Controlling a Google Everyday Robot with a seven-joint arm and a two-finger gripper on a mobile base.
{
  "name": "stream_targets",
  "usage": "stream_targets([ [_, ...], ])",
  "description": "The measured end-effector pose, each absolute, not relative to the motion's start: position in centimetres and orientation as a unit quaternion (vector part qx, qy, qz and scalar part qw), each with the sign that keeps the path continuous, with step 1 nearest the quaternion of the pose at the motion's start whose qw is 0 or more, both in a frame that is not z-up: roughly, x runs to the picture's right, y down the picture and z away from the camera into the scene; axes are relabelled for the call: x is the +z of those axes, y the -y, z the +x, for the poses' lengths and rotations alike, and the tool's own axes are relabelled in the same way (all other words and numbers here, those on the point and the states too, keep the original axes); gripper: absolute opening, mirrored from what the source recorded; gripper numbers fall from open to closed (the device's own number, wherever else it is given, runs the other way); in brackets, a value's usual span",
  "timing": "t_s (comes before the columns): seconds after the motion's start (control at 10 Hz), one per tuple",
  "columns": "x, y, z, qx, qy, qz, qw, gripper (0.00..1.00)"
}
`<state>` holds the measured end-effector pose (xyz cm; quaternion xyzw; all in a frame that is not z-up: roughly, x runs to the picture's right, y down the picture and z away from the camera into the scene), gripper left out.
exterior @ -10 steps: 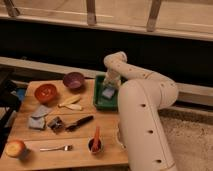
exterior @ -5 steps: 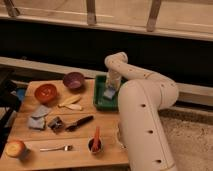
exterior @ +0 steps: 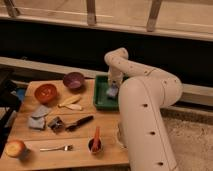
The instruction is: Wipe tray with sponge
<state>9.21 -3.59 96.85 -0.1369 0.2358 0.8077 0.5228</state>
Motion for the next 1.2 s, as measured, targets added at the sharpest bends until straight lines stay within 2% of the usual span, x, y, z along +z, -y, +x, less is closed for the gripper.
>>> stream_targets([
  [0.5,98.7,4.1,6.0,0.802,-0.224,-0.16,0.53,0.19],
  [0.8,96.5,3.5,5.8,0.795,-0.221,-0.173,0.538,0.19],
  [1.2,94.2,1.6,10.0,0.798,-0.252,-0.158,0.524,0.19],
])
